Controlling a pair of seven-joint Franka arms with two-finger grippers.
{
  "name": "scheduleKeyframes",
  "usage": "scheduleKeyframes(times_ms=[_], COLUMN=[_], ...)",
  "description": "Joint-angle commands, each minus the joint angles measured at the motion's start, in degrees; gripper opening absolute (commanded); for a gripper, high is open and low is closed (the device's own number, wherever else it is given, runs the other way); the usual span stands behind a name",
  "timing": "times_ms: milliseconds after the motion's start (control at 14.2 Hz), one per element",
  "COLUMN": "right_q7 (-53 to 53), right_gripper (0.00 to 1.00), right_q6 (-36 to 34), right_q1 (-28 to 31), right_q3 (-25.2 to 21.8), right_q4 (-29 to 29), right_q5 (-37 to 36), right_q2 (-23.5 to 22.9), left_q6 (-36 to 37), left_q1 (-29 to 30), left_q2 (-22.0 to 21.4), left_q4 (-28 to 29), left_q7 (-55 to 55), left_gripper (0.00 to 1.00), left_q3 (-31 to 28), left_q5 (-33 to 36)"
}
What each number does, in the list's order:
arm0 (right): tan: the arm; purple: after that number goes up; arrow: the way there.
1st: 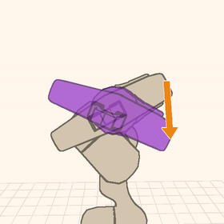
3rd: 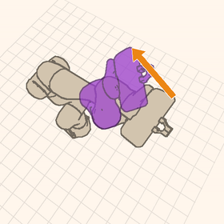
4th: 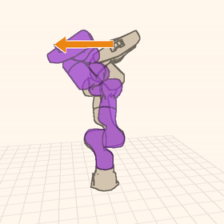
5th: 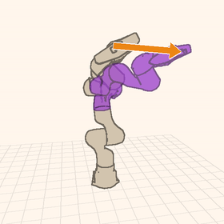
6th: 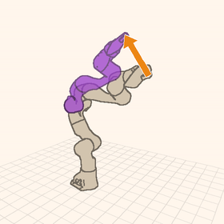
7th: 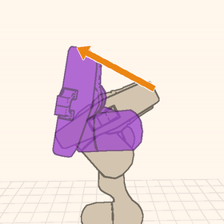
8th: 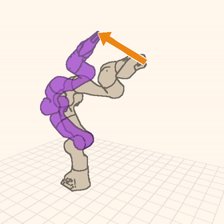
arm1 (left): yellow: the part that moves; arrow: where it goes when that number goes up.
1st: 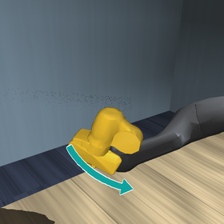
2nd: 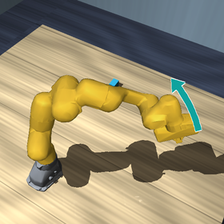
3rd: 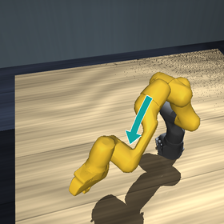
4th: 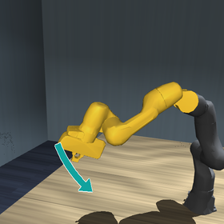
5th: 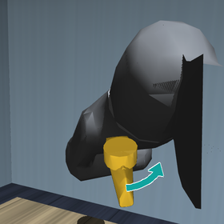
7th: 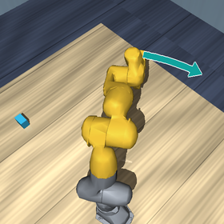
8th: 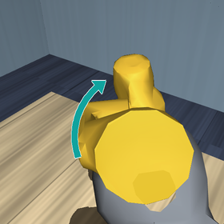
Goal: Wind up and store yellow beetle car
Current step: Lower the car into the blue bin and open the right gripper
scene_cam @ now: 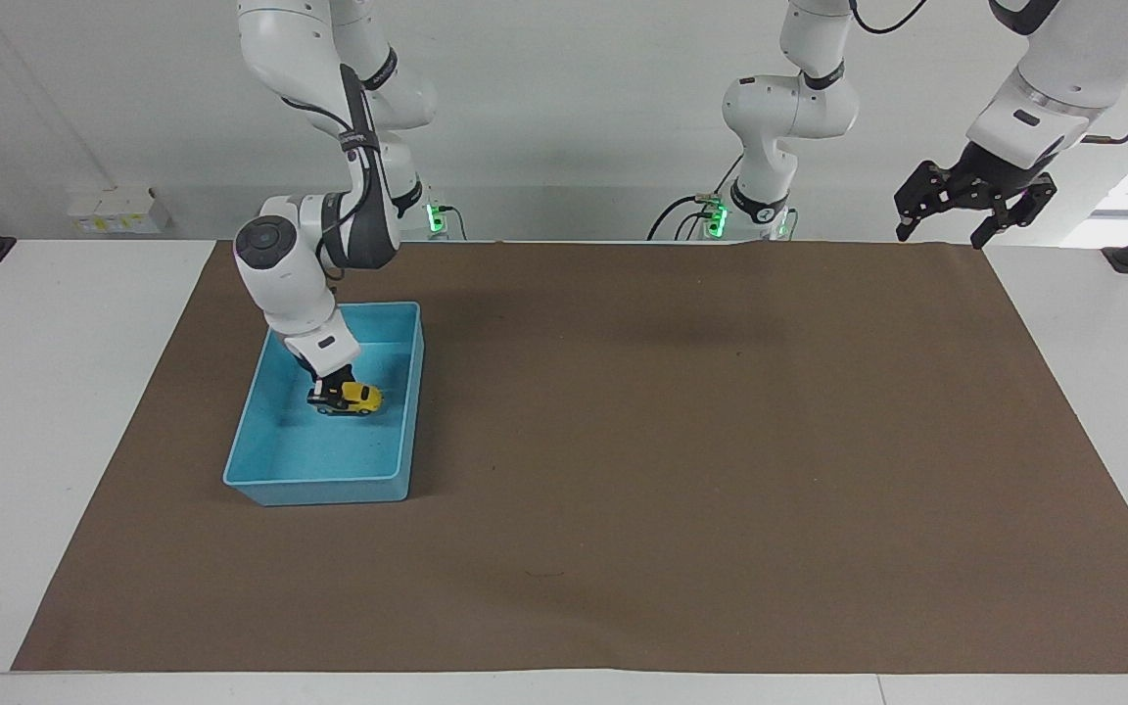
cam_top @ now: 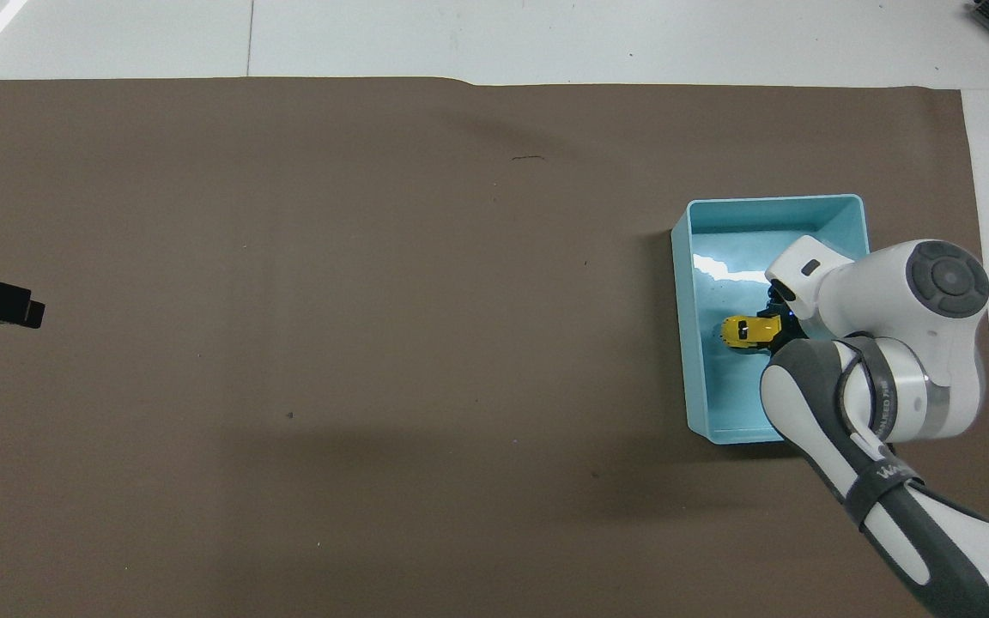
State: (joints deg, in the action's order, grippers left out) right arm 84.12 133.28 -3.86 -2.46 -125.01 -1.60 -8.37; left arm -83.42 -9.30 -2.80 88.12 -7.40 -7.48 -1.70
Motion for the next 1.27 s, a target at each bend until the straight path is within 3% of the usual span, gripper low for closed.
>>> scheduleKeyframes(times_ms=[0,71,141,353,636,989,1201], right_q7=[1.66,0.88,1.22,1.04,-0.70,-17.89,-29.60], right_gripper=[0.20,0.84,1.00,1.00,1.00,1.00,1.00], right_q6=[1.64,0.94,0.41,-8.88,-12.77,-21.72,-24.20], right_q1=[0.79,0.87,0.88,0.87,0.53,-0.61,-0.62], right_q3=[0.53,0.53,0.53,0.53,0.79,1.32,1.15], right_q4=[-0.24,0.20,0.81,6.94,13.11,20.58,21.38], right_q5=[-0.60,-0.51,-0.51,-0.42,0.81,3.36,5.19], right_q2=[-1.20,-1.29,-1.21,-0.50,-0.06,2.39,5.03], left_q6=[0.54,0.54,0.54,0.54,0.54,0.54,0.54], left_q1=[0.60,0.60,0.60,0.60,0.60,0.60,0.60], left_q2=[-1.07,-1.07,-1.07,-1.07,-1.07,-1.07,-1.07], left_q4=[0.82,0.82,0.82,0.82,0.82,0.82,0.82], left_q7=[0.19,0.19,0.19,0.19,0.19,0.19,0.19], left_gripper=[1.00,1.00,1.00,1.00,1.00,1.00,1.00], left_q3=[0.36,0.36,0.36,0.36,0.36,0.36,0.36], left_q5=[-0.67,-0.67,-0.67,-0.67,-0.76,-0.67,-0.67])
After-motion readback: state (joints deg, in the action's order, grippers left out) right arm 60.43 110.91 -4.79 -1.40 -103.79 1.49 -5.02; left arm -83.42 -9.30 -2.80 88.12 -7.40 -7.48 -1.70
